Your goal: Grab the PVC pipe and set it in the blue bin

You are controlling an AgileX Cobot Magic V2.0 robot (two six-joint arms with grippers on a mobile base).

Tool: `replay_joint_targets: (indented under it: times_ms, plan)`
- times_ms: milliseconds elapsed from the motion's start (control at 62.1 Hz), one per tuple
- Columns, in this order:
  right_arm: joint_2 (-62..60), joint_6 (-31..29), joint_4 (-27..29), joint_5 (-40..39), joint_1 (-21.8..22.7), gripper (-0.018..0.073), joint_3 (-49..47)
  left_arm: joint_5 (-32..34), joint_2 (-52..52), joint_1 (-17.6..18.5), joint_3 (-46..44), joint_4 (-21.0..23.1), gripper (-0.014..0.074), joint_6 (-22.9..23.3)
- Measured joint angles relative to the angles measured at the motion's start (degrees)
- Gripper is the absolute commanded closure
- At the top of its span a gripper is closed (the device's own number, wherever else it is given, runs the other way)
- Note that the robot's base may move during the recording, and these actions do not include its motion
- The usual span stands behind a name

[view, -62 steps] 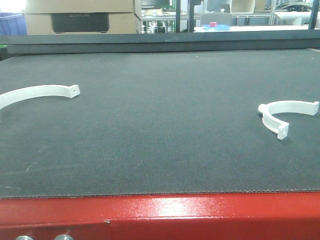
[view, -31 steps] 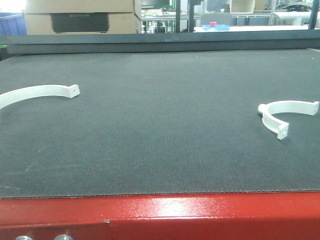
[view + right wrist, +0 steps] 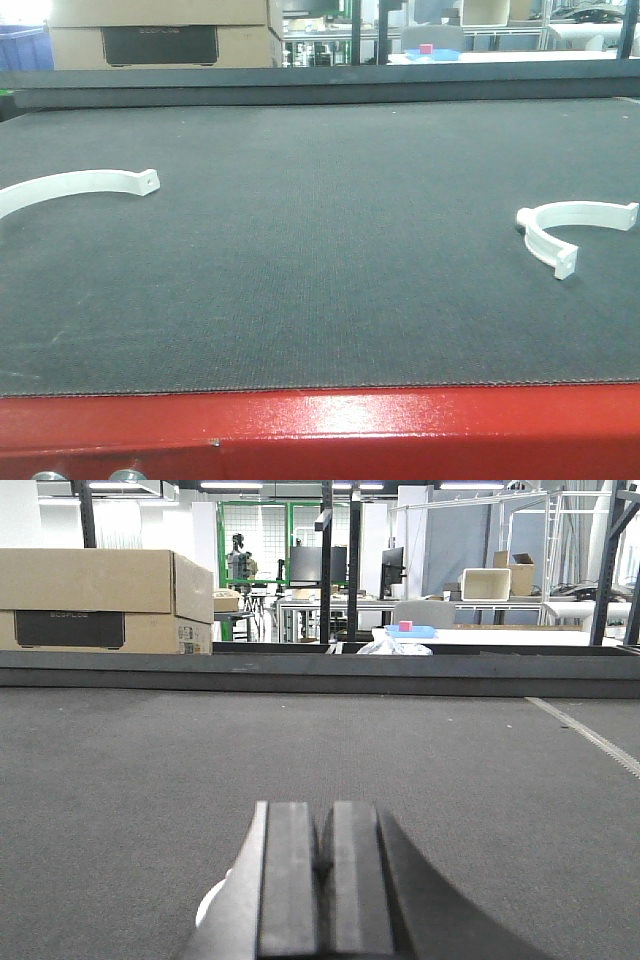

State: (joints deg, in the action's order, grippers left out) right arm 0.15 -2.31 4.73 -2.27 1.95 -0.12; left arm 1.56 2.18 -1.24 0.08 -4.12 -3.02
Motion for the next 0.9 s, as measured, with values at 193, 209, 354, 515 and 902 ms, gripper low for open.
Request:
replay_joint_targets:
  times_ms: [193,209,354,515,902]
  plan:
    - [0.0,0.0,0.0,-0.1,0.0,0.0721,0.0,0.0,0.0,0.0,0.0,0.0,0.0708,0.0]
    - [0.0,0.0,0.0,-0.2,0.0,0.0721,0.0,0.0,0.0,0.0,0.0,0.0,0.0708,0.0]
    - [0.0,0.0,0.1,-1.2,0.0,0.0721,0.0,0.0,0.0,0.0,0.0,0.0,0.0708,0.0]
    - [0.0,0.0,2.4,-9.0,0.0,0.0721,0.0,0.0,0.0,0.0,0.0,0.6,0.0708,0.0]
    - [-0.1,0.5,7.4,5.5,0.0,0.0721,-13.1,3.6,0.0,0.0,-0.5,6.1,0.0708,0.0]
